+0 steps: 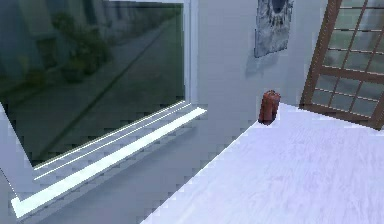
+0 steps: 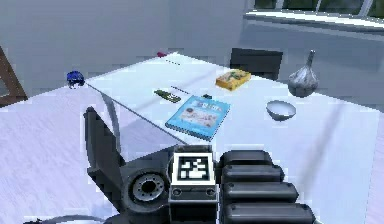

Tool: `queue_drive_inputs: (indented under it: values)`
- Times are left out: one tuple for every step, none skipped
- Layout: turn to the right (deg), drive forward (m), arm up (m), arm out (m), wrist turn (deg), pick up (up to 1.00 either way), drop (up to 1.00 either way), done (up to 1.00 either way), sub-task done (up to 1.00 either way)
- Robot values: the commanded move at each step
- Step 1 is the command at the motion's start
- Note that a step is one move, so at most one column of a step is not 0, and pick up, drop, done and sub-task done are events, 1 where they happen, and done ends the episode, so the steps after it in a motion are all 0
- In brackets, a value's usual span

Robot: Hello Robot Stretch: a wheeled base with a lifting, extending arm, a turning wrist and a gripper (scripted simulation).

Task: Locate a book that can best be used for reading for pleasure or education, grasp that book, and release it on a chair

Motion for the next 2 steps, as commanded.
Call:
queue_drive_inputs:
  values:
    - [0.0,0.0,0.0,0.48,0.0,0.0,0.0,0.0,0.0]
    - [0.0,0.0,0.0,0.0,45.0,0.0,0.0,0.0,0.0]
